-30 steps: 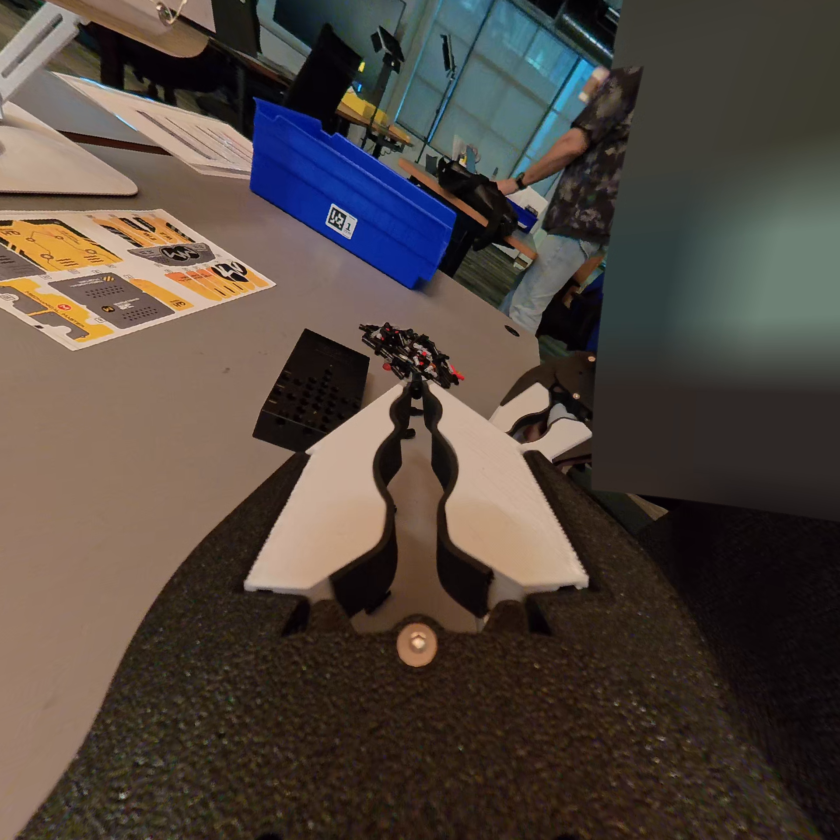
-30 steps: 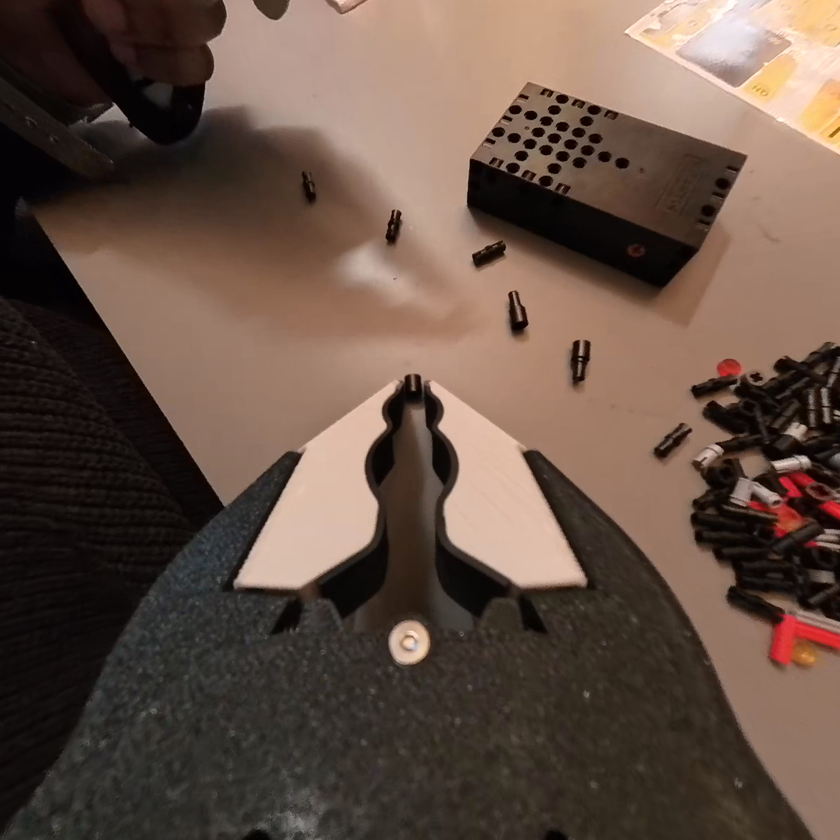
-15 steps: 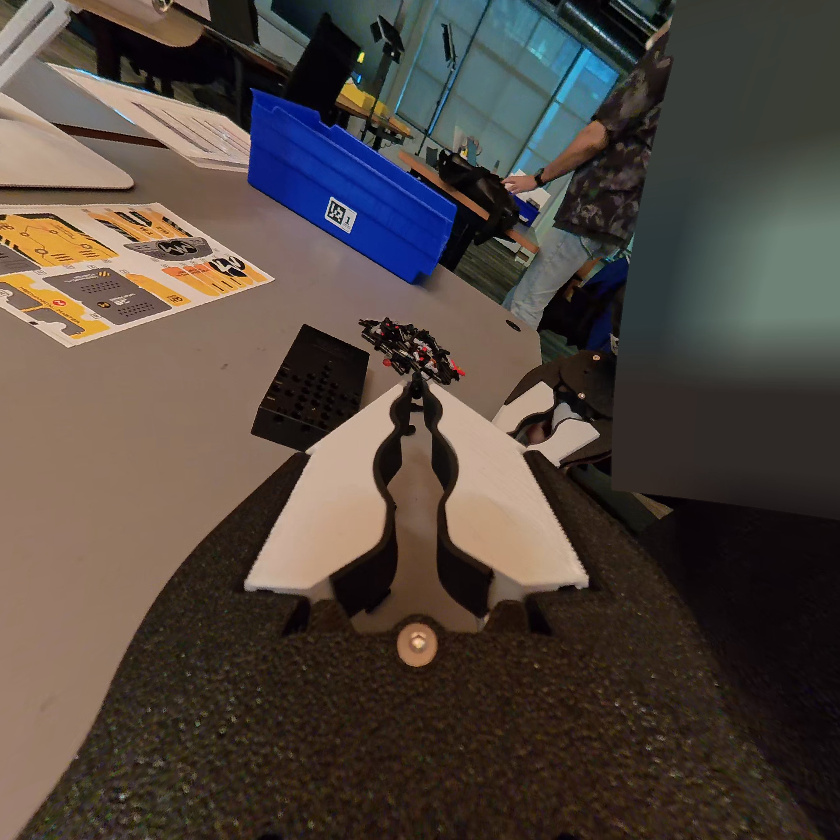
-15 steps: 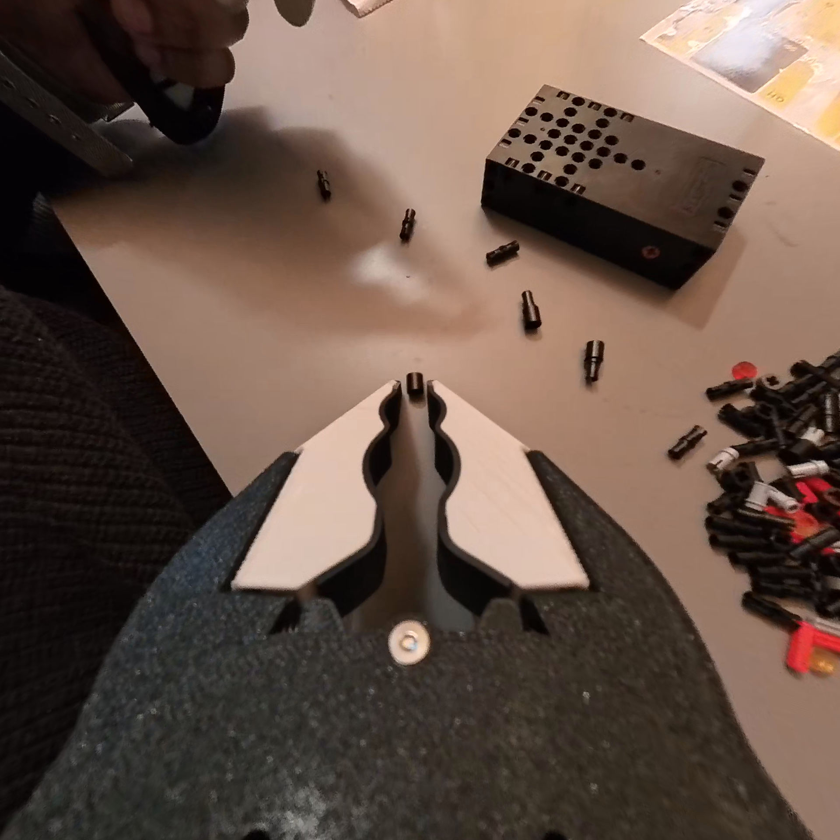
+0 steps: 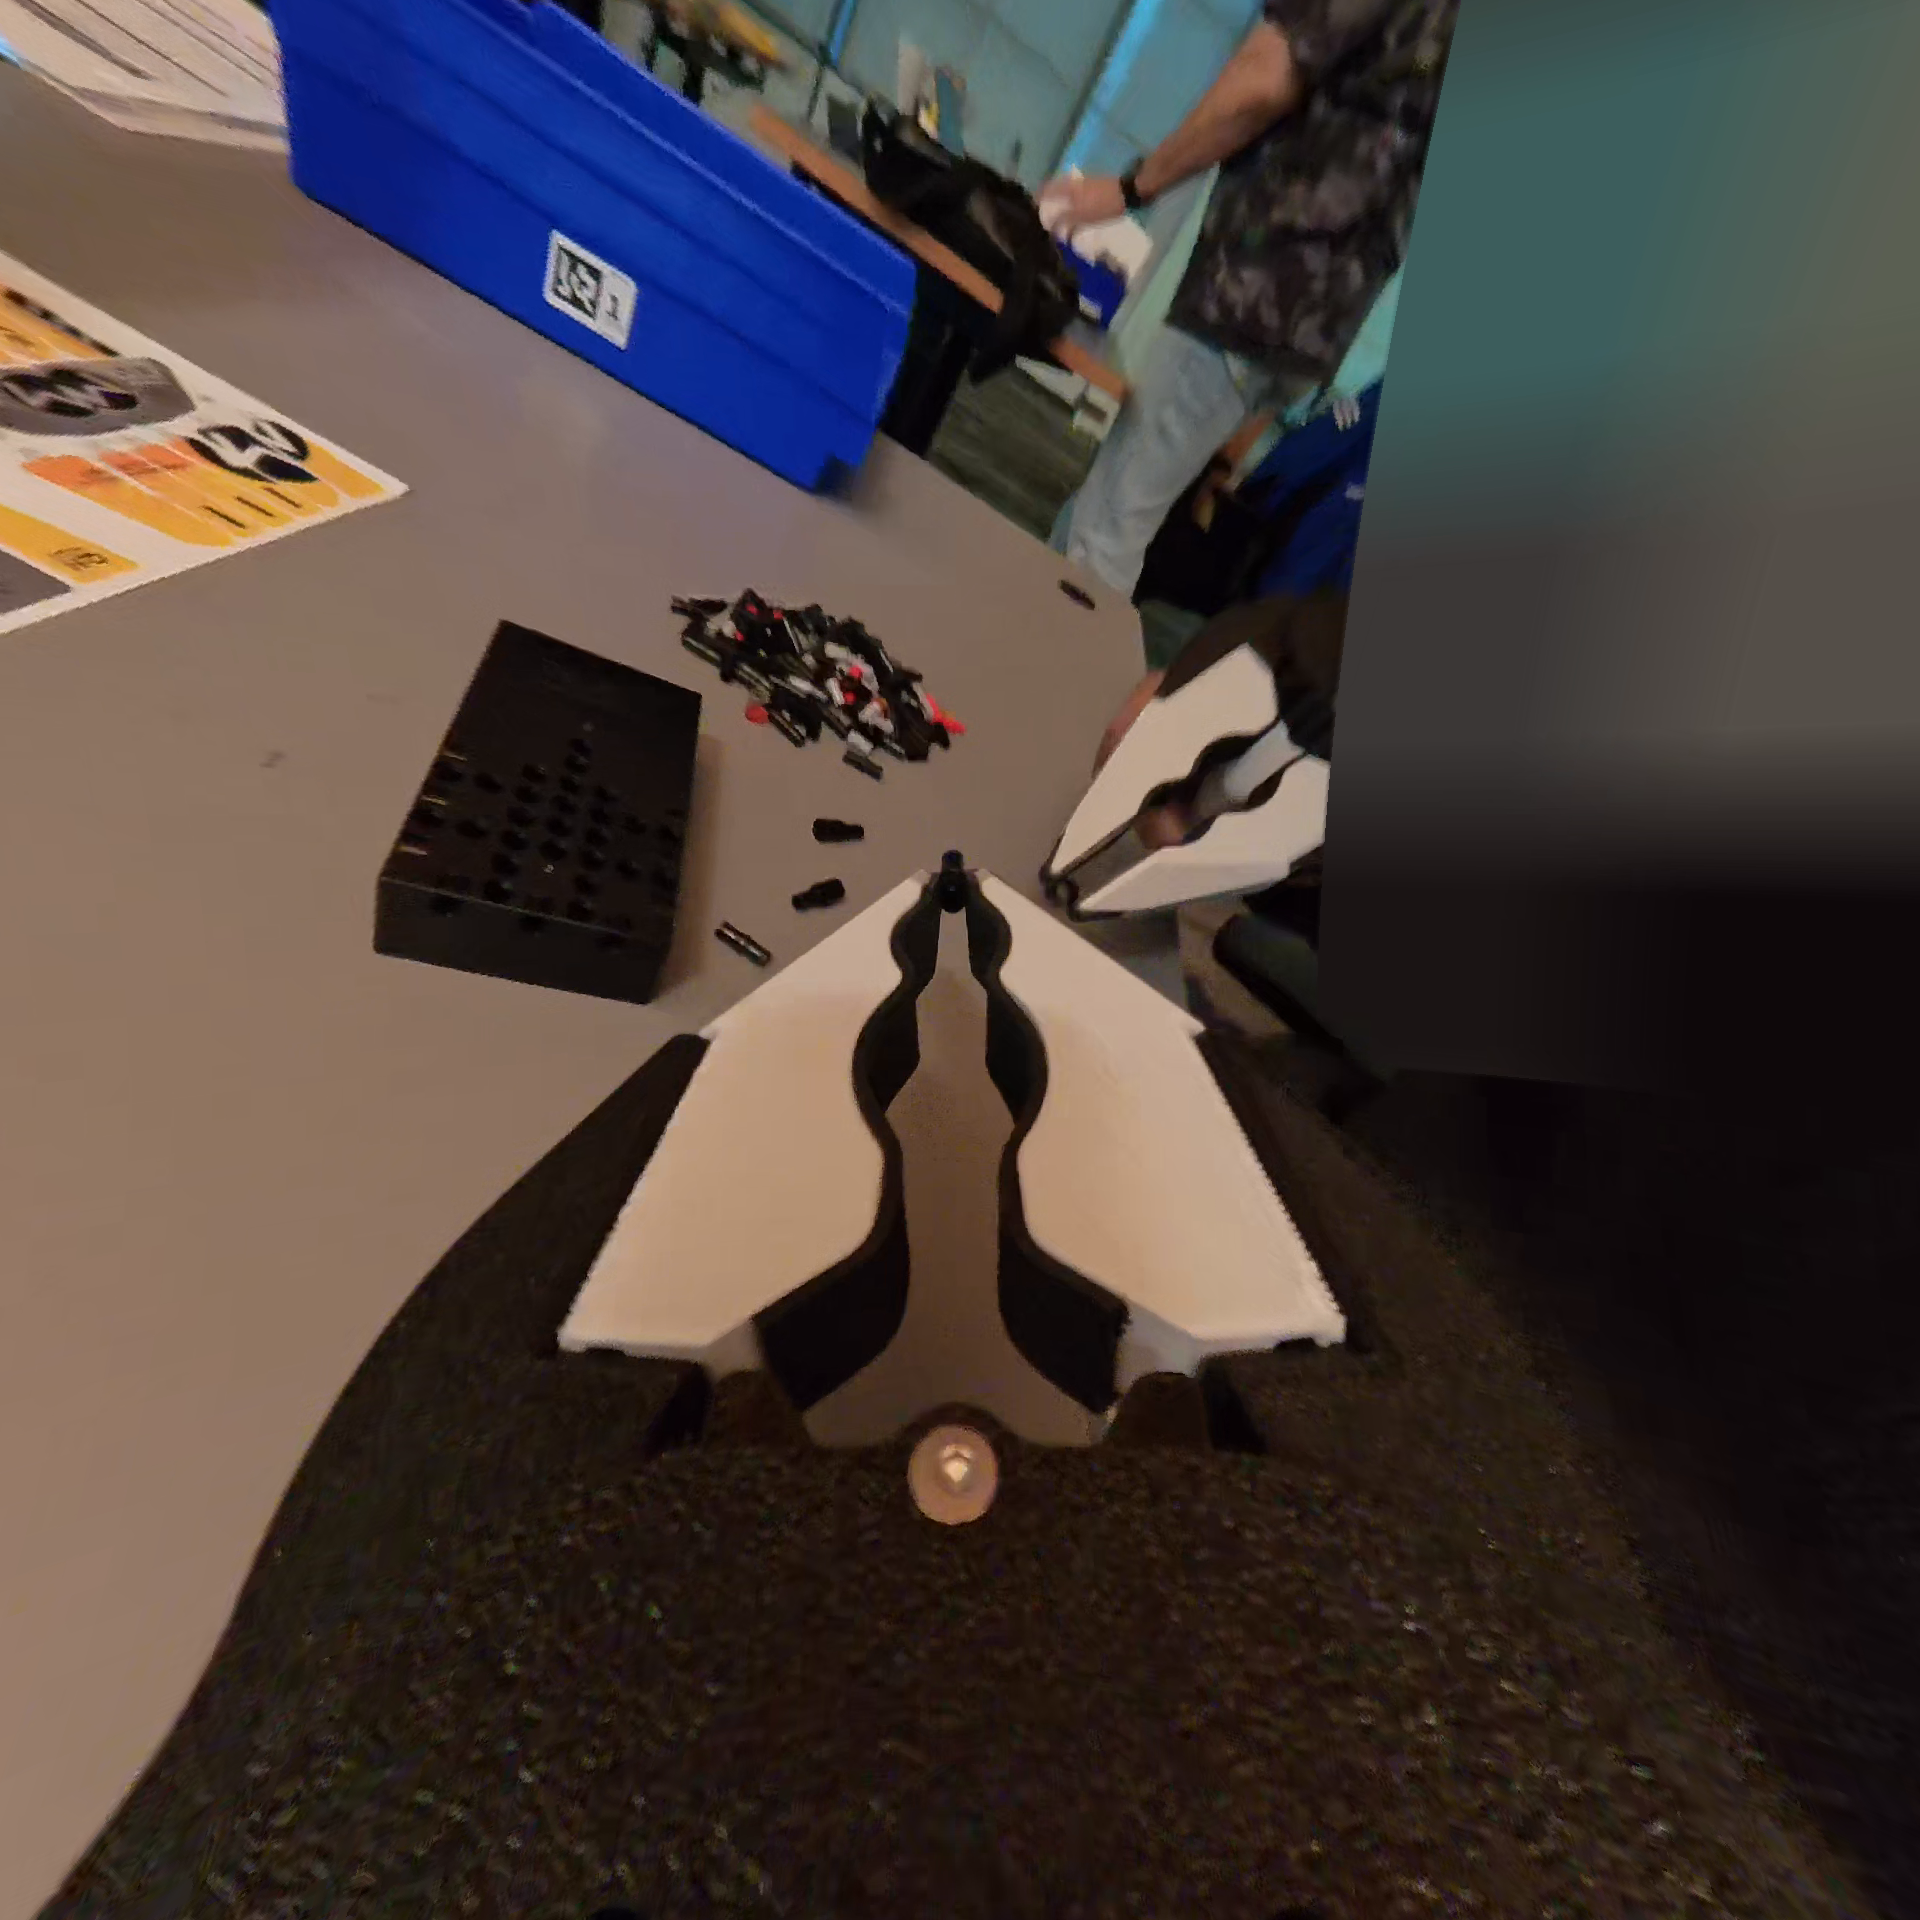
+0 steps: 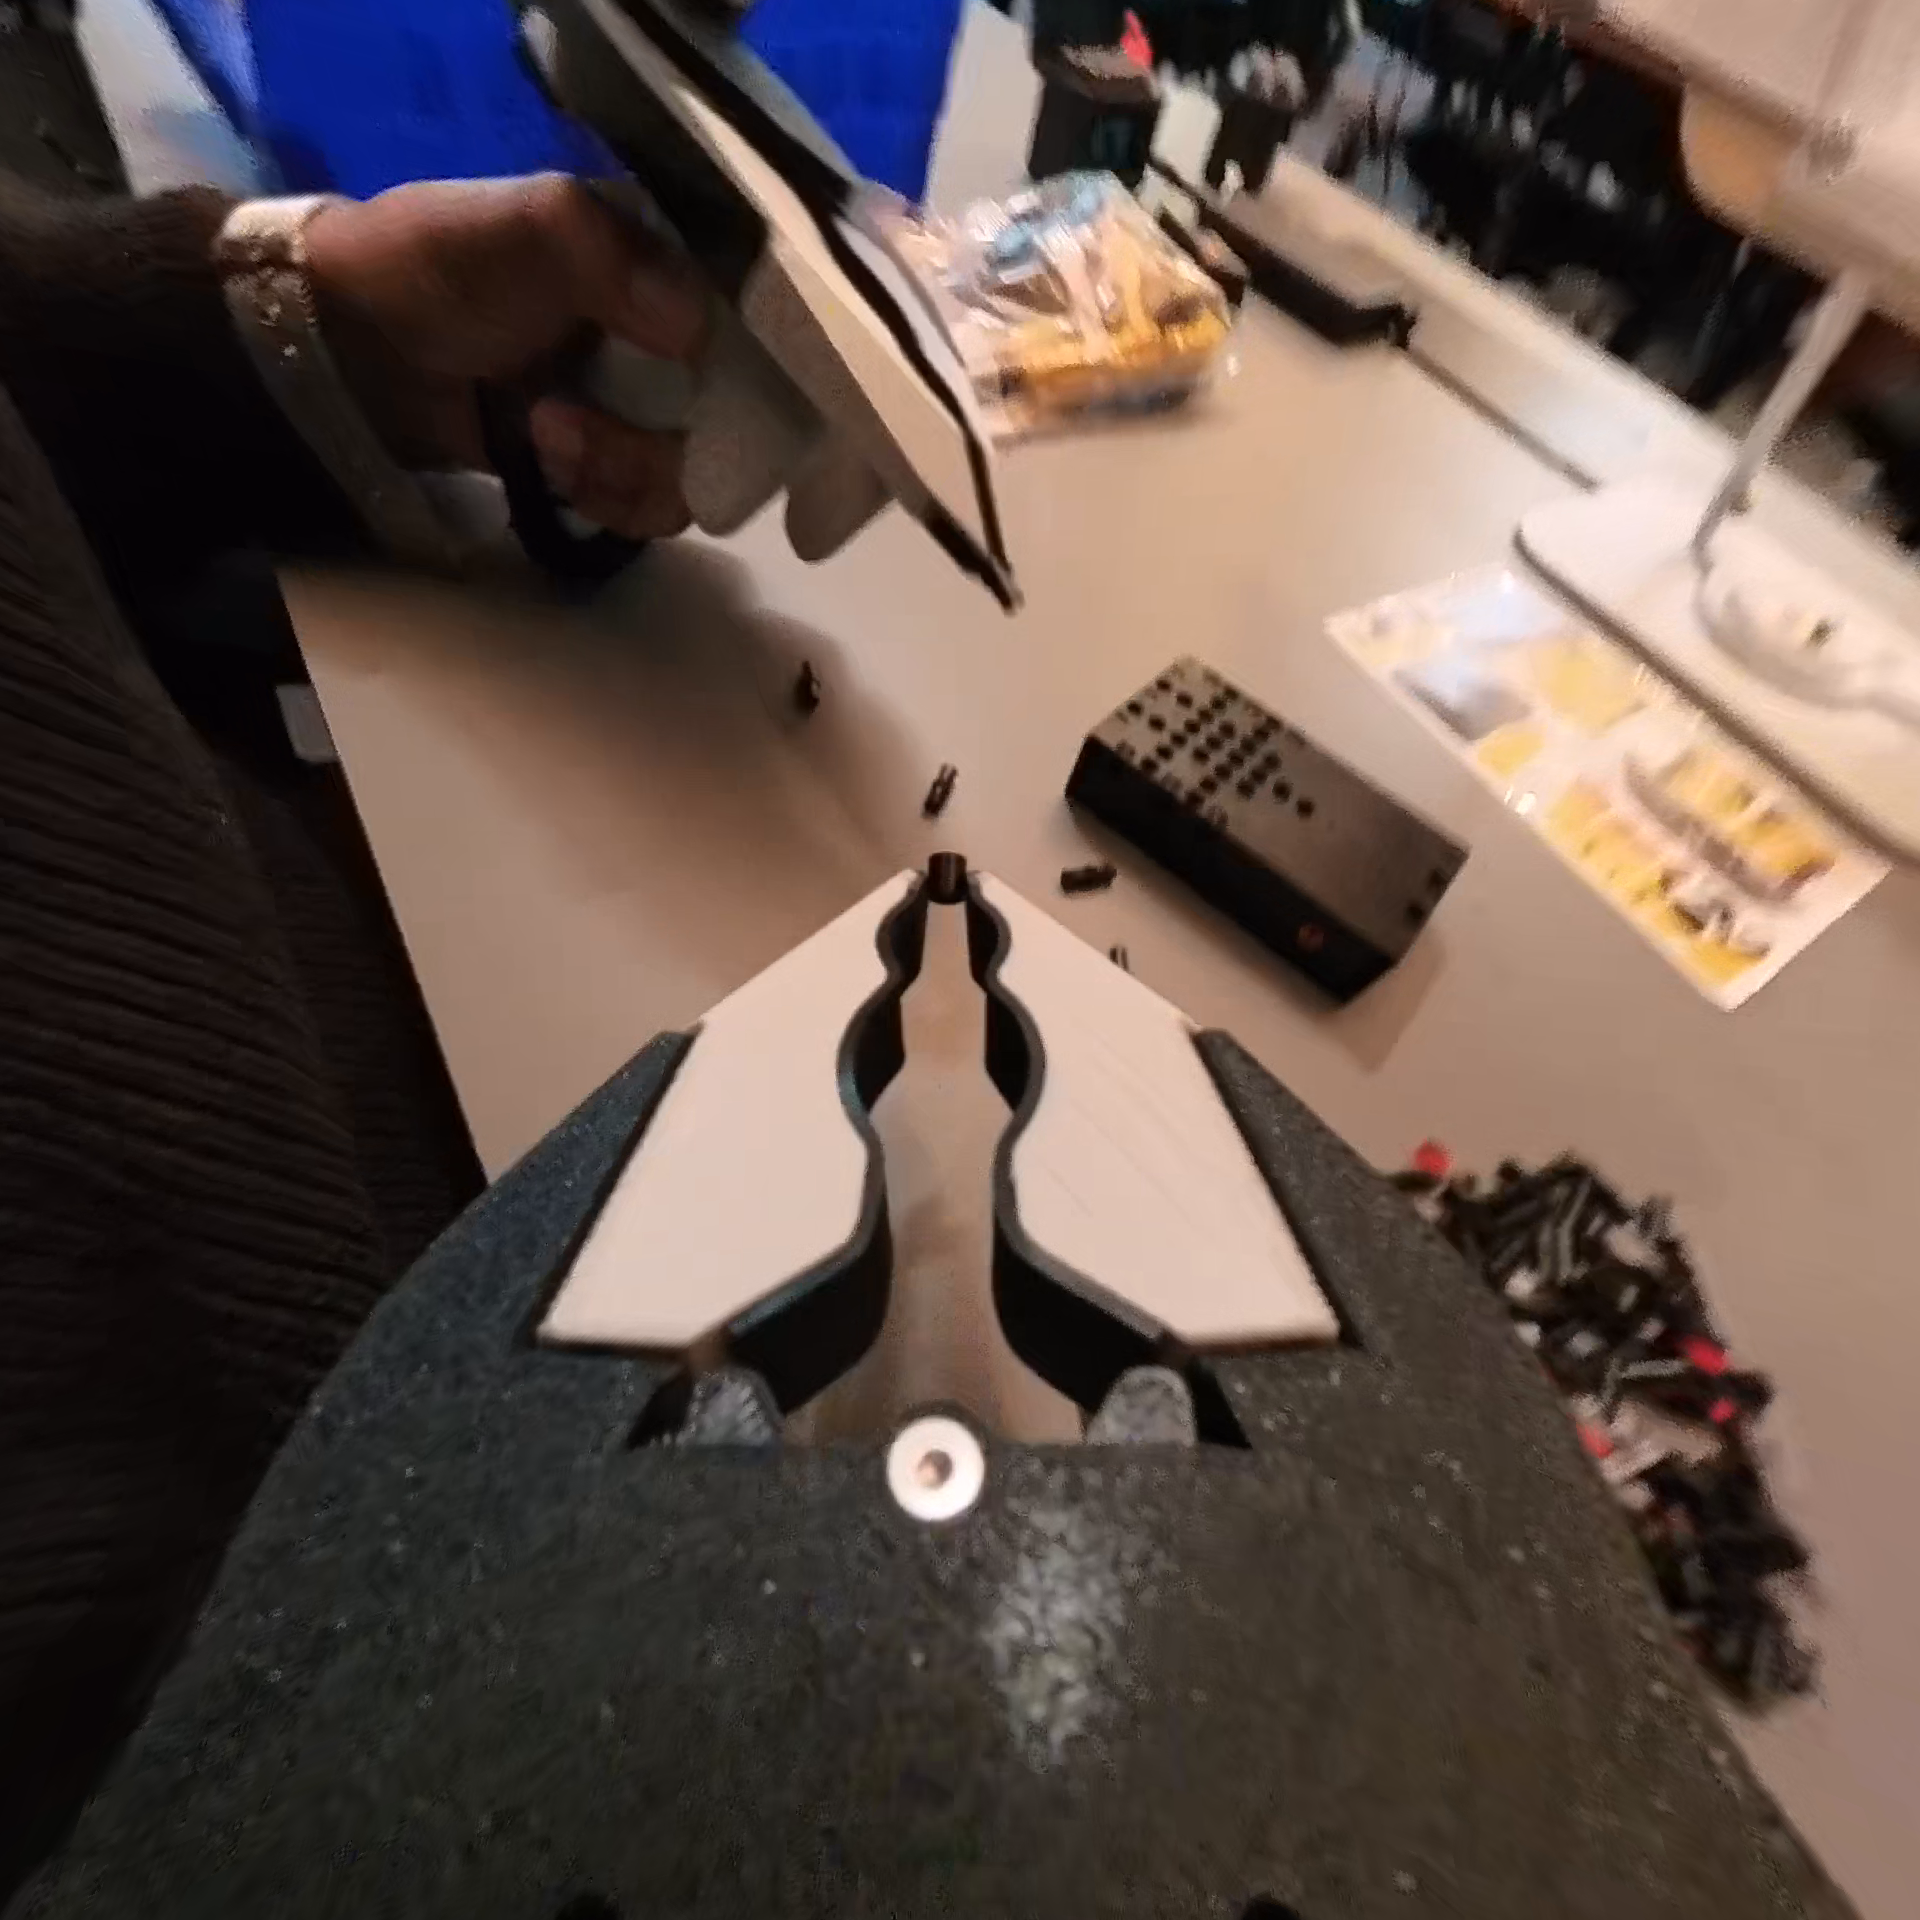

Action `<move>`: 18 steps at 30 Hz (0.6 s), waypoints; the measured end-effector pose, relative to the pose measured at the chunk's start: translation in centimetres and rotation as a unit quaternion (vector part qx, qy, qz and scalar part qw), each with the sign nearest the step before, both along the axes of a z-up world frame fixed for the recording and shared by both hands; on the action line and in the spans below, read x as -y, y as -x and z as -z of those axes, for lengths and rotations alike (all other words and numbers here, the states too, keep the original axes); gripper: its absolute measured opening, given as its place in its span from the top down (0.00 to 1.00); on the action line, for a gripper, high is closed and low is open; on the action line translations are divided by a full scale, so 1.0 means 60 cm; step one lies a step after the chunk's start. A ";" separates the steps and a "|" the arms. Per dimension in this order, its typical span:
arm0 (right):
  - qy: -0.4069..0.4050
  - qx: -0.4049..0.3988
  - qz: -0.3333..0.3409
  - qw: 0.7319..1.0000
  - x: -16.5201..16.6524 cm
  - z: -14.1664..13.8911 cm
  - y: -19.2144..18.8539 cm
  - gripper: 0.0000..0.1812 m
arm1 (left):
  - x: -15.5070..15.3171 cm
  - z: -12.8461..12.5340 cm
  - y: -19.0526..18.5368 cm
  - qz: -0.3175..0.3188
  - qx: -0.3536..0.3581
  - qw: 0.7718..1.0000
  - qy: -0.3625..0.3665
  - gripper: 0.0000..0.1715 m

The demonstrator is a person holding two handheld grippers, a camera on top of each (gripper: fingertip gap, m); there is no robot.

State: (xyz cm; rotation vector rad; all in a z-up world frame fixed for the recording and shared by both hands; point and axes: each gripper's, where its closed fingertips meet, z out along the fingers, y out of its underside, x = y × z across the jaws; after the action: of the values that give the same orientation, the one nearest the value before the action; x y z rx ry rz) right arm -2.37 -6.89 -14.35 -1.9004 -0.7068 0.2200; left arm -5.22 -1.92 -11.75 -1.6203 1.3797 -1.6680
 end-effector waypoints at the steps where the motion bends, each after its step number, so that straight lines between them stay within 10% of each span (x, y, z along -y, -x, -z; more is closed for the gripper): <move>1: -0.024 0.028 -0.016 0.999 -0.002 -0.004 0.005 0.96 | 0.008 0.007 -0.001 0.008 -0.010 1.000 -0.021 0.98; 6: -0.102 0.152 -0.055 0.982 -0.017 0.014 0.018 0.96 | 0.036 0.031 -0.003 0.047 -0.046 0.996 -0.065 0.98; 18: -0.139 0.085 -0.100 0.982 -0.009 -0.001 0.045 0.96 | 0.072 0.036 0.007 0.121 -0.059 0.991 -0.024 0.98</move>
State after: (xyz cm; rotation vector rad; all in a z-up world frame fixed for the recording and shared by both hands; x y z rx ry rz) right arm -5.09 -6.38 -14.30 -1.5944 -0.9932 0.0786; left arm -5.61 -6.26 -13.92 -1.5989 1.7221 -1.6771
